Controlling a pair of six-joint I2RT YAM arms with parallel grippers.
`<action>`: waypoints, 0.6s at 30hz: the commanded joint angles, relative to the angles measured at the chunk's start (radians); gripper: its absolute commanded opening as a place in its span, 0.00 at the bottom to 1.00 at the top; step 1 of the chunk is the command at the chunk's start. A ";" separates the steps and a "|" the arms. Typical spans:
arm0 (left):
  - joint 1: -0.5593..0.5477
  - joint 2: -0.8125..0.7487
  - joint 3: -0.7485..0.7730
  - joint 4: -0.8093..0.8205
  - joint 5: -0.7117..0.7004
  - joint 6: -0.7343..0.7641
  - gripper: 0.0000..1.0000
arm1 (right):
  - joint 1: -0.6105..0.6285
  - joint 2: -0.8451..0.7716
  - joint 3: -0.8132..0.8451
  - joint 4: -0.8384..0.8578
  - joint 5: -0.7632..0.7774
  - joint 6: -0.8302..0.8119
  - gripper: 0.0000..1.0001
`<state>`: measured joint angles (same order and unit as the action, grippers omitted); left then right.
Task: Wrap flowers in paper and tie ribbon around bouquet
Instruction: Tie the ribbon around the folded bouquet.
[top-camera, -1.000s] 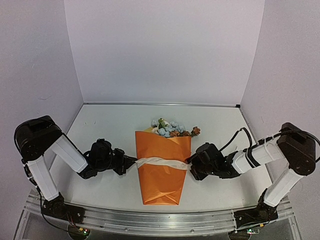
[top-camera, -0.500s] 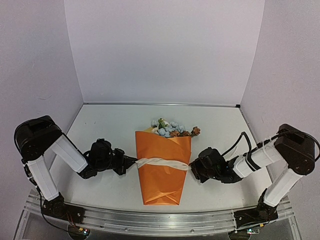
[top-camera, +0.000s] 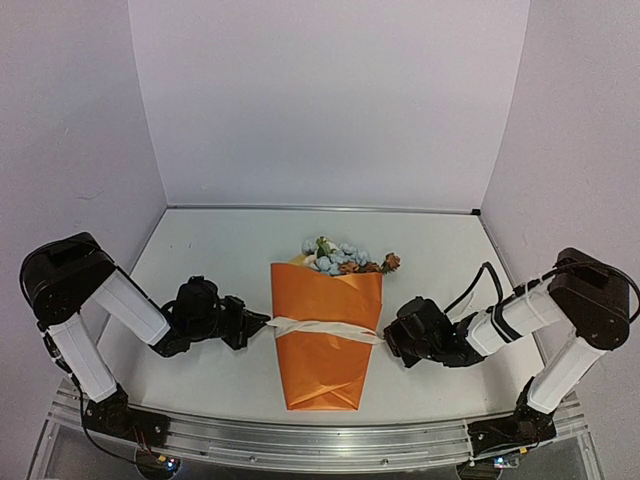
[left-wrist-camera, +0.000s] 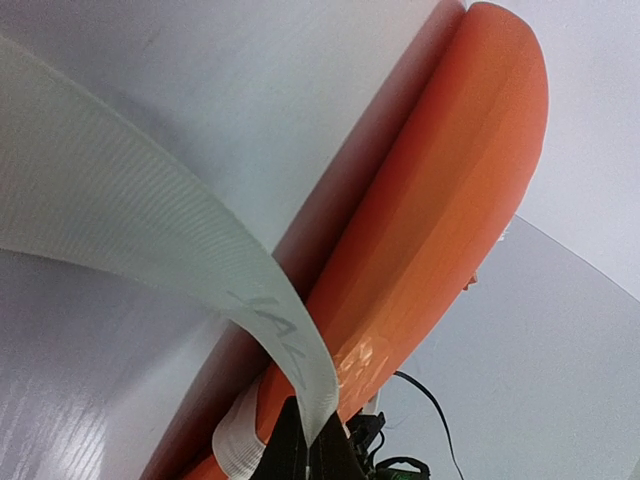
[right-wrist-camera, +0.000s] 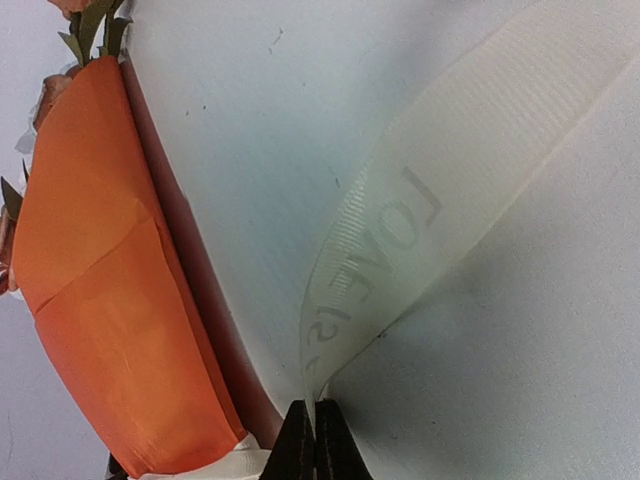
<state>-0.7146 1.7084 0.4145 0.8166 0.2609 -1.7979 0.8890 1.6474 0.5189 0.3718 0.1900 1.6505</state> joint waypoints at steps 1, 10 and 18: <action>0.015 -0.055 0.008 -0.109 0.020 0.082 0.00 | 0.000 -0.014 0.026 -0.049 0.039 -0.086 0.00; 0.075 -0.117 0.031 -0.398 0.030 0.328 0.00 | -0.009 -0.079 0.139 -0.331 0.156 -0.364 0.00; 0.319 -0.180 -0.037 -0.560 0.094 0.553 0.00 | -0.121 -0.150 0.085 -0.541 0.238 -0.467 0.00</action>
<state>-0.5354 1.5820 0.4181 0.3946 0.3302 -1.4149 0.8437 1.5698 0.6523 0.0072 0.3201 1.2649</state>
